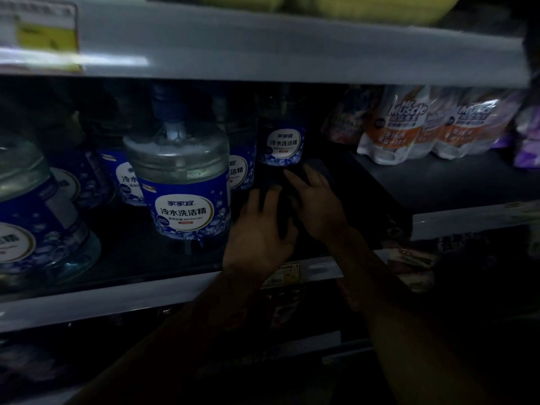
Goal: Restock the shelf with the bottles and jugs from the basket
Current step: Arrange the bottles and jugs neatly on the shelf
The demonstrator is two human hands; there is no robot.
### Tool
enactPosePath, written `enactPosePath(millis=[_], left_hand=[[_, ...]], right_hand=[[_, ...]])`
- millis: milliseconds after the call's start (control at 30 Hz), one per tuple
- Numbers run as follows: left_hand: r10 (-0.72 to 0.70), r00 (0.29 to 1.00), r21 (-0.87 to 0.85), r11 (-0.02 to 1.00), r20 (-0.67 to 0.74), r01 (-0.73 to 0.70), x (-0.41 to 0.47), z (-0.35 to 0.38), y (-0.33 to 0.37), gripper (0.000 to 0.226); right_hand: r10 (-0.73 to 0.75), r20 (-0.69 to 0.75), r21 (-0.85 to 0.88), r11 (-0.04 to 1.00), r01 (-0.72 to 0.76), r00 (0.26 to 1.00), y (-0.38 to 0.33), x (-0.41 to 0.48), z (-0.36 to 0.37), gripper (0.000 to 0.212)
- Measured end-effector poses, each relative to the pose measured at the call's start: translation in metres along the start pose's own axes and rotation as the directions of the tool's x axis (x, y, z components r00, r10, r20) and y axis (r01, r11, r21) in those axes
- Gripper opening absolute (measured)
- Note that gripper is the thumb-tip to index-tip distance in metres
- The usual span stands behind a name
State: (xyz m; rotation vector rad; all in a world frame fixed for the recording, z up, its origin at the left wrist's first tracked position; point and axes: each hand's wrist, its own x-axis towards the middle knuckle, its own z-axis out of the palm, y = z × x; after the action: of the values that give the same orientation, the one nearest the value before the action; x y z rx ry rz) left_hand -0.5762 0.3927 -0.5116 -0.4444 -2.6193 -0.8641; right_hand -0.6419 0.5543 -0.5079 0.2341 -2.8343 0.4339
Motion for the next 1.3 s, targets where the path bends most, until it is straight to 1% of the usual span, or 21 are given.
enactPosePath(millis=[133, 300, 400, 467, 500, 567, 600, 633, 733, 800, 867, 933, 1000, 1067, 1133, 1200, 1300], left_hand=[[0.021, 0.999, -0.069, 0.997, -0.04, -0.024, -0.003, -0.003, 0.0, 0.063], [0.038, 0.998, -0.088, 0.995, -0.04, -0.041, -0.006, -0.009, 0.004, 0.063], [0.071, 0.997, -0.075, 0.994, -0.035, -0.073, -0.009, -0.016, 0.008, 0.062], [0.087, 0.996, -0.125, 0.988, -0.006, -0.088, -0.011, -0.021, 0.01, 0.06], [0.083, 0.997, -0.175, 0.981, 0.007, -0.08, -0.012, -0.024, 0.012, 0.058], [0.052, 0.999, -0.328, 0.943, 0.013, -0.045, -0.016, -0.032, 0.019, 0.053], [0.039, 0.999, -0.386, 0.922, -0.005, -0.038, -0.019, -0.039, 0.024, 0.051], [0.037, 0.999, -0.41, 0.911, -0.035, -0.048, -0.02, -0.046, 0.028, 0.048], [0.09, 0.991, -0.428, 0.895, -0.103, -0.126, -0.026, -0.074, 0.033, 0.044], [0.135, 0.986, -0.445, 0.88, -0.102, -0.167, -0.032, -0.095, 0.03, 0.045], [0.199, 0.973, -0.418, 0.879, -0.113, -0.228, -0.042, -0.113, 0.024, 0.045], [0.258, 0.956, -0.373, 0.881, -0.142, -0.293, -0.053, -0.127, 0.012, 0.042], [0.27, 0.946, -0.339, 0.885, -0.181, -0.318, -0.067, -0.138, -0.005, 0.037], [0.192, 0.951, -0.346, 0.899, -0.241, -0.269, -0.083, -0.146, -0.025, 0.032], [0.026, 0.956, -0.394, 0.908, -0.292, -0.145, -0.096, -0.151, -0.044, 0.03], [-0.131, 0.945, -0.436, 0.9, -0.301, -0.014, -0.098, -0.156, -0.061, 0.029], [-0.257, 0.927, -0.456, 0.883, -0.272, 0.111, -0.088, -0.158, -0.078, 0.039]], right_hand=[[0.057, -0.066, 0.0, 0.998, -0.057, 0.996, 0.003, -0.021, -0.016, 0.063], [0.076, -0.107, -0.021, 0.997, -0.079, 0.991, 0.003, -0.045, -0.033, 0.068], [0.12, -0.067, -0.004, 0.993, -0.121, 0.991, -0.007, -0.062, -0.046, 0.07], [0.134, -0.019, 0.006, 0.991, -0.134, 0.991, -0.017, -0.074, -0.056, 0.072], [0.129, -0.006, 0.023, 0.991, -0.129, 0.992, -0.023, -0.08, -0.061, 0.073], [0.099, -0.003, 0.11, 0.989, -0.098, 0.995, -0.035, -0.087, -0.074, 0.067], [0.074, -0.006, 0.156, 0.985, -0.072, 0.997, -0.043, -0.09, -0.08, 0.062], [0.047, -0.012, 0.18, 0.983, -0.044, 0.999, -0.05, -0.092, -0.084, 0.06], [-0.01, -0.039, 0.145, 0.989, 0.016, 0.999, -0.063, -0.097, -0.09, 0.061], [-0.011, -0.04, 0.161, 0.987, 0.017, 0.999, -0.072, -0.1, -0.091, 0.063], [-0.024, -0.048, 0.183, 0.983, 0.033, 0.999, -0.082, -0.103, -0.091, 0.063], [-0.055, -0.064, 0.229, 0.971, 0.068, 0.996, -0.094, -0.105, -0.088, 0.058], [-0.062, -0.048, 0.324, 0.943, 0.074, 0.997, -0.106, -0.108, -0.084, 0.057], [-0.053, -0.005, 0.416, 0.908, 0.051, 0.999, -0.117, -0.11, -0.077, 0.061], [-0.017, 0.044, 0.491, 0.871, -0.007, 0.999, -0.125, -0.11, -0.069, 0.068], [0.039, 0.085, 0.555, 0.828, -0.08, 0.996, -0.13, -0.105, -0.059, 0.076], [0.117, 0.138, 0.621, 0.763, -0.178, 0.983, -0.139, -0.096, -0.048, 0.086]])
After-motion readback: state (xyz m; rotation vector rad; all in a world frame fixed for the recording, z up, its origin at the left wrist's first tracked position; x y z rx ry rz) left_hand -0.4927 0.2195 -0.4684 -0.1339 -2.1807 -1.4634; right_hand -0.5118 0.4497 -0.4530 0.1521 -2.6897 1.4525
